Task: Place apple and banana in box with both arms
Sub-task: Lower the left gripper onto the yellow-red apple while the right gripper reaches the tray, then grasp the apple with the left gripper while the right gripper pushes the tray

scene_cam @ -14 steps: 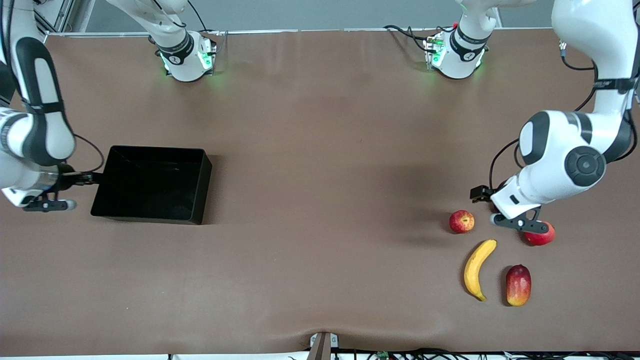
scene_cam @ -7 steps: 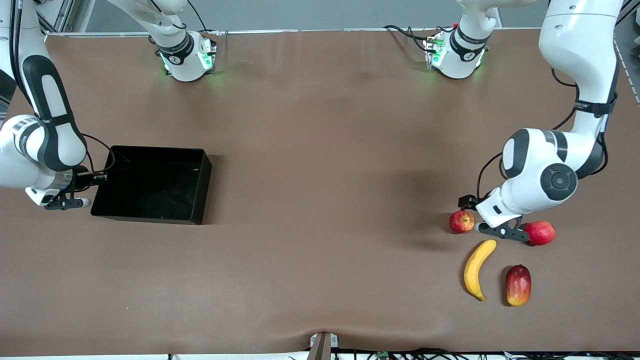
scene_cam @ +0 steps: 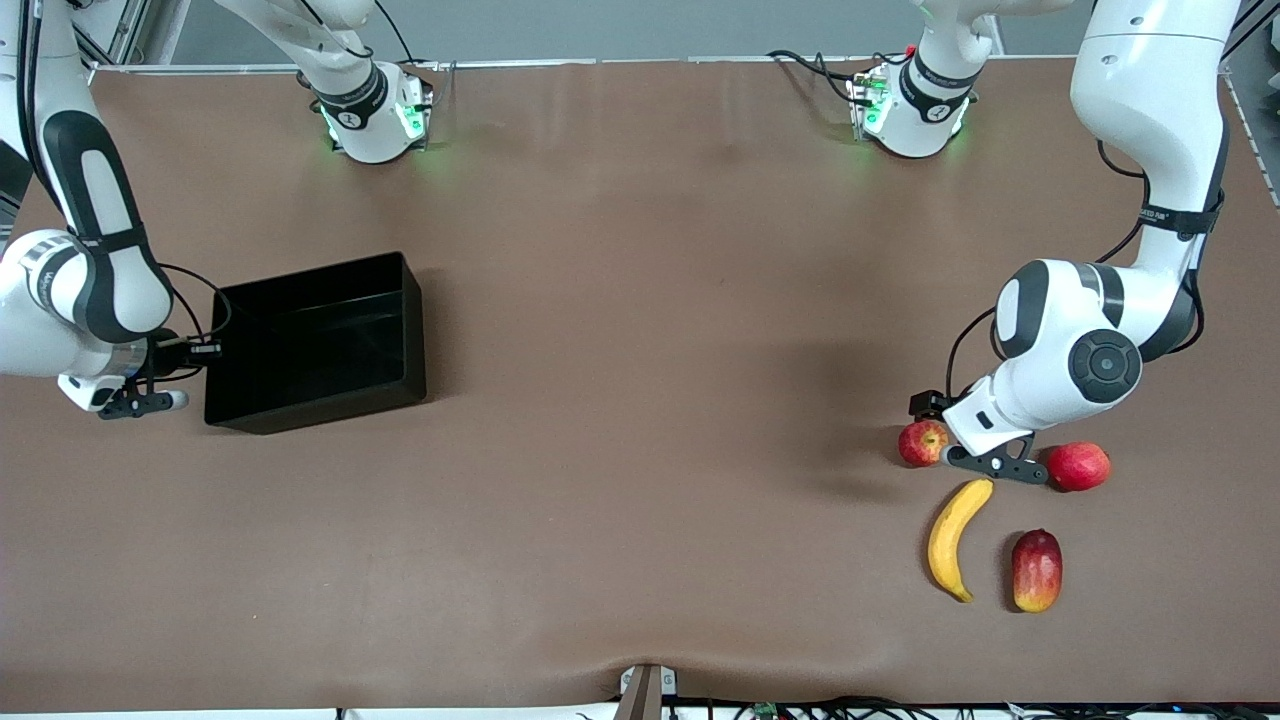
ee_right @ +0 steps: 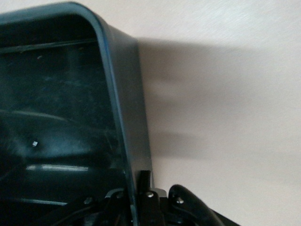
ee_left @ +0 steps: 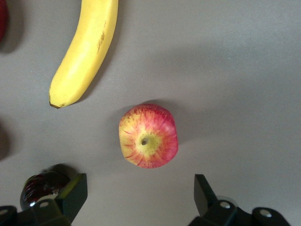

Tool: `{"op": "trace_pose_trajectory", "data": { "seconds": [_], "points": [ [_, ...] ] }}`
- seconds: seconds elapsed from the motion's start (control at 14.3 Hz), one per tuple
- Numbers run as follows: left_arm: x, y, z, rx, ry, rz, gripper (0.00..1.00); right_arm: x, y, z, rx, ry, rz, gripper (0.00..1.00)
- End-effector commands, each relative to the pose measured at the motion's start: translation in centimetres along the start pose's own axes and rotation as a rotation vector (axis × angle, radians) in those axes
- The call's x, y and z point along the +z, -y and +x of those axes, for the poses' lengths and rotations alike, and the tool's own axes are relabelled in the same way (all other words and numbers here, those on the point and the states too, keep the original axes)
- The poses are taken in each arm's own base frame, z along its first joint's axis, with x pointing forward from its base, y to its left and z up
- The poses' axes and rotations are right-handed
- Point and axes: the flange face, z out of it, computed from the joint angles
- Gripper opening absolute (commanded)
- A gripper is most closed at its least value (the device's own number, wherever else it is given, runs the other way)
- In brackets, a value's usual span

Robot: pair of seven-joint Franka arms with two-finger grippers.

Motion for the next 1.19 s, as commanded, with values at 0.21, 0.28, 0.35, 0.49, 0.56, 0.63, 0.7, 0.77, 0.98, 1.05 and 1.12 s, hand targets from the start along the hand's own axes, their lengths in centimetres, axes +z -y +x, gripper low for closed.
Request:
{"op": "trace_pose_trajectory", "data": {
  "seconds": [0.21,0.28,0.35,0.49,0.56,0.63,0.7,0.77,0.98,1.05,1.12],
  "points": [
    [0.4,-0.1,-0.2,0.023,0.003,0.009,1.0,-7.3,5.4,2.1,0.062,0.067,0.133,0.0],
    [0.7,-0.2,-0.1,0.025,0.003,0.008,1.0,-8.1,7.6,2.7,0.09,0.097,0.13,0.0],
    [1.1,-0.2,0.0,0.025,-0.006,0.008,1.0,-8.8,10.4,3.5,0.113,0.121,0.124,0.0],
    [2.2,0.0,0.4,0.024,-0.027,0.008,1.0,-10.1,17.2,5.2,0.137,0.135,0.08,0.0],
    [2.5,0.0,0.6,0.024,-0.043,0.008,1.0,-10.2,21.1,6.0,0.152,0.137,0.051,0.0],
    [3.2,0.2,0.8,0.019,-0.053,0.006,1.0,-10.0,24.6,6.6,0.157,0.135,0.03,0.0],
    [3.3,0.3,0.9,0.018,-0.059,0.006,1.0,-9.6,28.4,7.2,0.152,0.129,0.048,0.0],
    [3.5,0.6,0.9,0.005,-0.06,0.005,1.0,-9.1,31.6,7.6,0.155,0.118,0.086,0.0],
    [4.2,0.2,1.0,-0.016,-0.052,-0.009,1.0,-6.2,38.8,9.0,0.122,0.057,0.101,0.0],
    [4.5,0.2,1.0,-0.016,-0.047,-0.01,1.0,-4.5,41.3,9.2,0.111,0.053,0.083,0.0],
    [4.9,0.4,1.0,-0.019,-0.044,-0.01,1.0,-3.6,43.2,9.3,0.141,0.026,0.075,0.0]
  ]
}}
